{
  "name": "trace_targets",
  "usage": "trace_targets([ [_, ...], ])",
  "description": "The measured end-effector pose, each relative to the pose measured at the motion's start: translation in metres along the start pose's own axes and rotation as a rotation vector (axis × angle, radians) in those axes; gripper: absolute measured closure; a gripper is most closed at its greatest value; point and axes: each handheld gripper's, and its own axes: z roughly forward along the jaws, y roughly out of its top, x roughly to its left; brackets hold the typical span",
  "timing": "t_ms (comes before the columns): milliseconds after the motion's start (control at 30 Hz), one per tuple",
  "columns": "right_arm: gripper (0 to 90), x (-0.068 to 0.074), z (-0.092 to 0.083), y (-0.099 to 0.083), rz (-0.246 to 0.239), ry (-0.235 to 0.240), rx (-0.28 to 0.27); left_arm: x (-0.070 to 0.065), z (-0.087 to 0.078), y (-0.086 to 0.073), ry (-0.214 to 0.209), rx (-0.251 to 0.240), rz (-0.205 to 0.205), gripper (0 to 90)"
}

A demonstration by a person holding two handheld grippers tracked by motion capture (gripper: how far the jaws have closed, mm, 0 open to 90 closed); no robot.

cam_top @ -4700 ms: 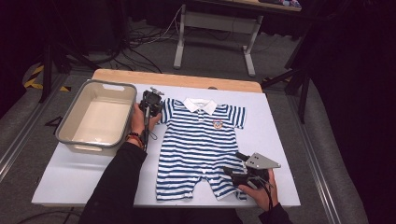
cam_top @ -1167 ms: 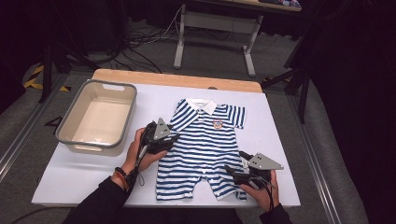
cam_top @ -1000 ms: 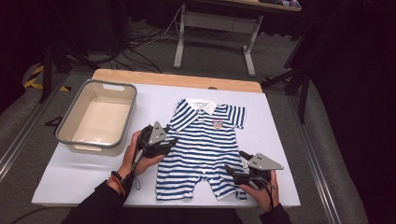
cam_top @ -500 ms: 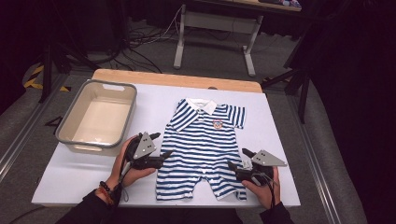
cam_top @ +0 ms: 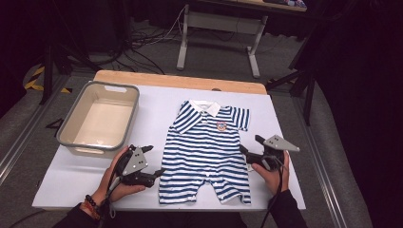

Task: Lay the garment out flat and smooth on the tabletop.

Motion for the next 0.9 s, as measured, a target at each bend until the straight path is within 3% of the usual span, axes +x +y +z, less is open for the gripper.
trace_targets([
  [67, 22.8, -0.005, 0.005, 0.01, -0.006, -0.024, -0.01, 0.002, -0.002, 0.0, 0.004, -0.003, -0.007, 15.8],
  [133, 24.1, -0.011, 0.013, 0.019, -0.041, -0.056, -0.026, 0.004, -0.004, -0.001, -0.011, -0.018, -0.032, 15.3],
  [300, 27.7, -0.036, 0.038, 0.039, -0.01, -0.096, -0.049, 0.003, -0.007, -0.004, -0.016, -0.009, -0.029, 14.1],
  [433, 27.8, -0.059, 0.064, 0.049, 0.019, -0.142, 0.014, 0.004, -0.008, -0.005, -0.015, -0.009, -0.034, 13.6],
  [600, 30.1, -0.082, 0.089, 0.05, 0.094, -0.147, 0.074, 0.006, -0.006, -0.005, -0.027, -0.009, -0.038, 13.3],
  [800, 33.8, -0.098, 0.118, 0.042, 0.126, -0.191, 0.188, 0.004, -0.006, -0.005, -0.029, -0.007, -0.033, 13.3],
  [900, 37.2, -0.104, 0.128, 0.04, 0.146, -0.199, 0.211, 0.003, -0.005, -0.004, -0.032, -0.012, -0.035, 13.3],
])
